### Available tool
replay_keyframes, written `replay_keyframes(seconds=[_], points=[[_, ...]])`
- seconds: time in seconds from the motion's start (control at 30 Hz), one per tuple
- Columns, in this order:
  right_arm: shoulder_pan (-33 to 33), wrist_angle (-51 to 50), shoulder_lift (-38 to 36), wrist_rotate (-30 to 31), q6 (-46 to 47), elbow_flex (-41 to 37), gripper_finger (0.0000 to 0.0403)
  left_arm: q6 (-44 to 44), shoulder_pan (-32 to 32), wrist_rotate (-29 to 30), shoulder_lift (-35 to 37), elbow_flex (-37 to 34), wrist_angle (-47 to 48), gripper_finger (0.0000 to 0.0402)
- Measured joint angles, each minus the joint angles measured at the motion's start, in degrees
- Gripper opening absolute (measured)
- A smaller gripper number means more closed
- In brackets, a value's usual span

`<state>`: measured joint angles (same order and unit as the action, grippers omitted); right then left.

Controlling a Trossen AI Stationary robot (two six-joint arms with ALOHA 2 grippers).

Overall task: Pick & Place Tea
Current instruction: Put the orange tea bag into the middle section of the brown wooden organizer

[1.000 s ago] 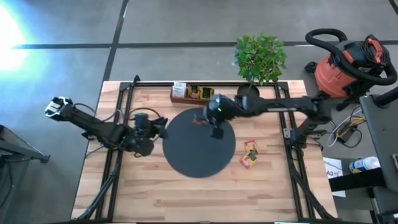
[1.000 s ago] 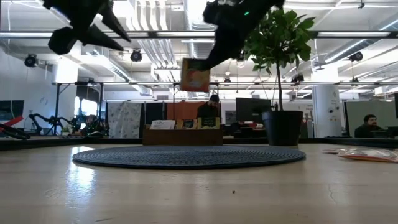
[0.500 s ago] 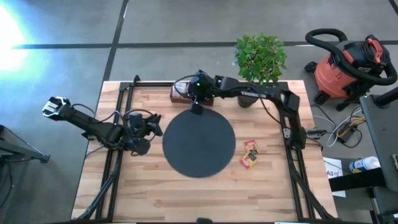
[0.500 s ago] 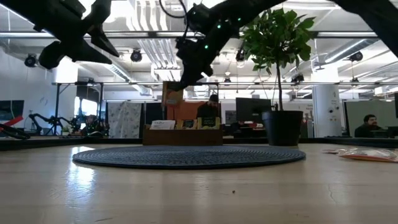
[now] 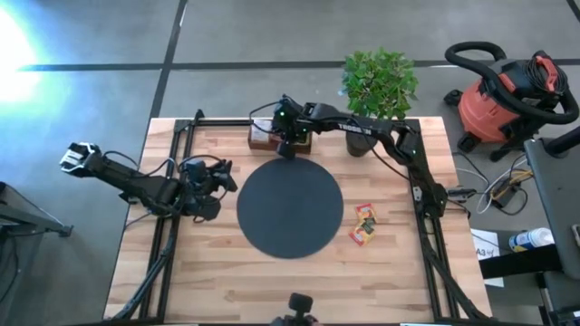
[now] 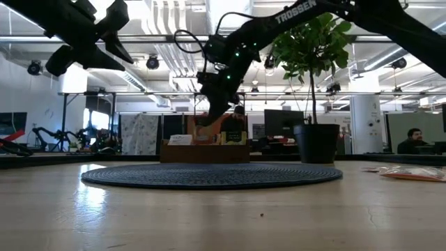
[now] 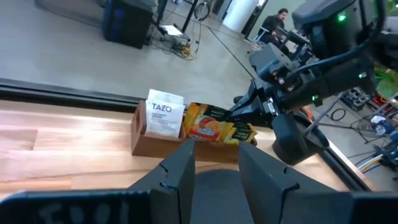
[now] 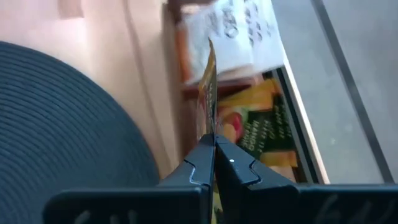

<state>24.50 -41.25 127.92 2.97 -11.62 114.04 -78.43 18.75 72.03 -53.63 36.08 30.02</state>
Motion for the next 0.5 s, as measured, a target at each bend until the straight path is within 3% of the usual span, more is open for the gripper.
replay_keyframes(seconds=[0.3,0.5], points=[[2.3,-0.5,0.2,-0.2,-1.0,-1.5,0.0008,0.1,-1.5,0.0,0.0,0.0,0.0,0.0117],[2.9,-0.4,0.2,-4.6,-2.7,-1.8,0.0008,0.0,-1.8,0.0,0.0,0.0,0.0,0.0117]])
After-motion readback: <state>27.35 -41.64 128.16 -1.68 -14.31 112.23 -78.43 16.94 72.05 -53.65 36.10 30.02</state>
